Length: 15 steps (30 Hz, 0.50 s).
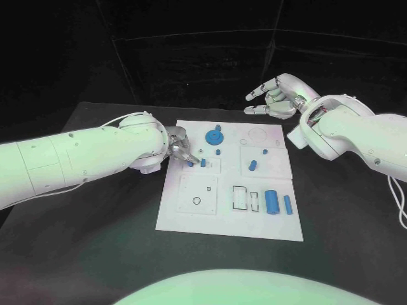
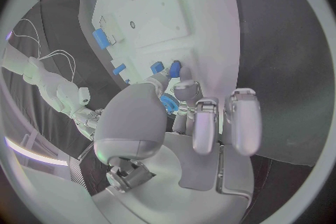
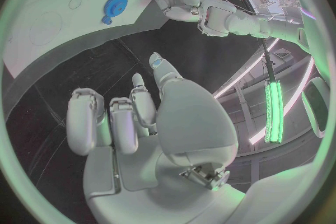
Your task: Assemble the parts on the task board
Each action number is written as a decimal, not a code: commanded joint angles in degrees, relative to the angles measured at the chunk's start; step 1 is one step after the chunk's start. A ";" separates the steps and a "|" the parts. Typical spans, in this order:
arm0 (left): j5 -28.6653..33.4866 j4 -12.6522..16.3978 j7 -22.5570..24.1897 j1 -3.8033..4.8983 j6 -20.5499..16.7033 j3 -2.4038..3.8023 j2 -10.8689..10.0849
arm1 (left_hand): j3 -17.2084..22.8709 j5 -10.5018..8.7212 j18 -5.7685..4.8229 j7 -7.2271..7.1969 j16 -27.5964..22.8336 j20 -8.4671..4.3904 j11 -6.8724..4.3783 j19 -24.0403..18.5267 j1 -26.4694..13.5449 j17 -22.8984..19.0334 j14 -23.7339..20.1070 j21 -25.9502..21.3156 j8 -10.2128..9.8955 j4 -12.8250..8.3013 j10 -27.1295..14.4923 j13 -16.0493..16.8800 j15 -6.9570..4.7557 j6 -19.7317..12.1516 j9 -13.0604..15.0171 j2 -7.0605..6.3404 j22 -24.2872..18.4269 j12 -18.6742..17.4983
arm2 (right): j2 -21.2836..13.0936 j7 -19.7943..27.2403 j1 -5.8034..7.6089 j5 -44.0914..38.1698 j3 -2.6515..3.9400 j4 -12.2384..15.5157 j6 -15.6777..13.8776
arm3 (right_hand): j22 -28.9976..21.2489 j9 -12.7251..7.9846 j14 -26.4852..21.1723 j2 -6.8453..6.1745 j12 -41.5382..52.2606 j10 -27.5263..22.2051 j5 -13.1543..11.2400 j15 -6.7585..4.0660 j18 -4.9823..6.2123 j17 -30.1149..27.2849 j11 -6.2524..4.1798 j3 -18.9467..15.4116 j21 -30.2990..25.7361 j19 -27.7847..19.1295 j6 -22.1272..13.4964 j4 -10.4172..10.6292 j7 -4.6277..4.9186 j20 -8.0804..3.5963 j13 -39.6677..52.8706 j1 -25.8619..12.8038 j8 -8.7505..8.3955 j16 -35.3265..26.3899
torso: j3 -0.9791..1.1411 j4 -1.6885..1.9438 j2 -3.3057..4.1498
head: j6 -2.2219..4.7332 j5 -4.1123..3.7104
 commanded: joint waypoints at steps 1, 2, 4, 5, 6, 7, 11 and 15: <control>-0.41 -0.01 -0.21 0.02 -0.16 0.00 0.11 | -0.61 -0.27 -0.81 -0.10 0.18 -0.59 -0.28 1.93 -0.60 15.09 6.05 0.37 0.34 0.28 0.05 0.06 -0.54 0.19 0.09 0.03 5.70 0.32 | 0.05 0.51 0.10 0.10 0.04 0.03 0.15 | -0.07 -0.08 5.11 0.48 -0.32 -0.24 0.23 -0.36 0.77 11.62 0.05 -0.42 -0.19 -0.30 -0.38 -0.04 0.11 0.00 0.69 0.06 0.28 -0.19 | -0.01 0.00 0.00 | -0.02 -0.05; -0.41 -0.03 -0.22 0.02 -0.20 0.01 0.11 | -0.82 -0.27 -0.81 -0.10 0.18 -0.60 -0.28 1.95 -0.72 15.09 6.05 0.39 0.36 0.43 0.06 0.06 -0.54 0.19 0.12 0.07 5.73 0.34 | 0.05 0.51 0.10 0.10 0.04 0.03 0.15 | -0.07 -0.08 5.11 0.48 -0.32 -0.24 0.23 -0.36 0.77 11.62 0.05 -0.42 -0.19 -0.30 -0.38 -0.04 0.11 0.00 0.69 0.06 0.28 -0.19 | -0.01 0.00 0.00 | -0.02 -0.05; -0.41 -0.07 -0.21 0.02 -0.31 0.01 0.14 | -1.27 -0.27 -0.82 -0.10 0.18 -0.60 -0.28 1.96 -0.99 15.09 6.05 0.40 0.41 0.76 0.07 0.07 -0.55 0.19 0.16 0.18 5.75 0.38 | 0.05 0.52 0.10 0.10 0.04 0.03 0.13 | -0.07 -0.08 5.11 0.48 -0.32 -0.24 0.23 -0.36 0.77 11.62 0.05 -0.42 -0.19 -0.30 -0.38 -0.04 0.11 0.00 0.69 0.06 0.28 -0.19 | -0.02 0.01 0.00 | -0.02 -0.05; -0.41 -0.09 -0.21 0.02 -0.38 0.01 0.16 | -1.45 -0.27 -0.82 -0.10 0.18 -0.61 -0.28 1.96 -1.08 15.09 6.05 0.40 0.42 0.88 0.06 0.06 -0.55 0.18 0.17 0.22 5.76 0.38 | 0.05 0.52 0.10 0.10 0.04 0.03 0.13 | -0.07 -0.08 5.11 0.48 -0.32 -0.24 0.23 -0.36 0.77 11.62 0.05 -0.42 -0.19 -0.30 -0.38 -0.04 0.11 0.00 0.69 0.06 0.28 -0.19 | 0.00 0.00 -0.01 | -0.04 -0.05; -0.41 -0.11 -0.21 0.02 -0.43 0.01 0.17 | -1.49 -0.27 -0.82 -0.10 0.18 -0.61 -0.28 1.96 -1.10 15.09 6.05 0.40 0.43 0.91 0.06 0.06 -0.55 0.18 0.18 0.23 5.76 0.38 | 0.06 0.52 0.10 0.10 0.04 0.03 0.12 | -0.07 -0.08 5.11 0.48 -0.32 -0.24 0.23 -0.36 0.77 11.62 0.05 -0.42 -0.19 -0.30 -0.38 -0.04 0.11 0.00 0.69 0.06 0.28 -0.19 | -0.02 0.00 -0.02 | -0.05 -0.05; -0.41 -0.14 -0.21 0.02 -0.49 0.01 0.19 | -1.77 -0.26 -0.82 -0.09 0.18 -0.61 -0.28 1.97 -1.23 15.09 6.05 0.41 0.45 1.10 0.04 0.02 -0.55 0.17 0.20 0.28 5.78 0.36 | 0.06 0.53 0.10 0.10 0.04 0.03 0.12 | -0.07 -0.08 5.11 0.48 -0.32 -0.24 0.23 -0.36 0.77 11.62 0.05 -0.42 -0.19 -0.30 -0.38 -0.04 0.11 0.00 0.69 0.06 0.28 -0.19 | -0.01 0.00 -0.02 | -0.07 -0.03; -0.41 -0.19 -0.21 0.02 -0.62 0.01 0.20 | -3.29 -0.30 -0.84 -0.05 0.18 -0.59 -0.24 1.99 -2.25 15.09 6.05 0.43 0.56 2.26 0.06 0.05 -0.52 0.18 0.30 0.31 5.84 0.47 | 0.05 0.54 0.10 0.10 0.04 0.03 0.10 | -0.20 -0.08 5.08 0.58 -0.42 -0.32 0.26 -0.37 0.79 11.50 0.05 -0.68 -0.28 -0.34 -0.44 0.00 0.11 0.00 0.56 0.05 0.40 -0.29 | -0.02 0.02 -0.02 | -0.08 -0.07; -0.41 -0.17 -0.21 0.02 -0.94 0.01 0.08 | -5.00 -0.31 -0.85 -0.03 0.18 -0.58 -0.21 2.03 -3.03 15.09 6.05 0.47 0.67 3.43 0.06 0.04 -0.50 0.20 0.40 0.28 5.95 0.55 | 0.03 0.55 0.10 0.10 0.04 0.02 0.08 | -0.20 -0.08 5.08 0.58 -0.42 -0.32 0.26 -0.37 0.79 11.50 0.05 -0.68 -0.28 -0.34 -0.44 0.00 0.11 0.00 0.56 0.05 0.40 -0.29 | 0.00 0.01 -0.04 | -0.03 -0.08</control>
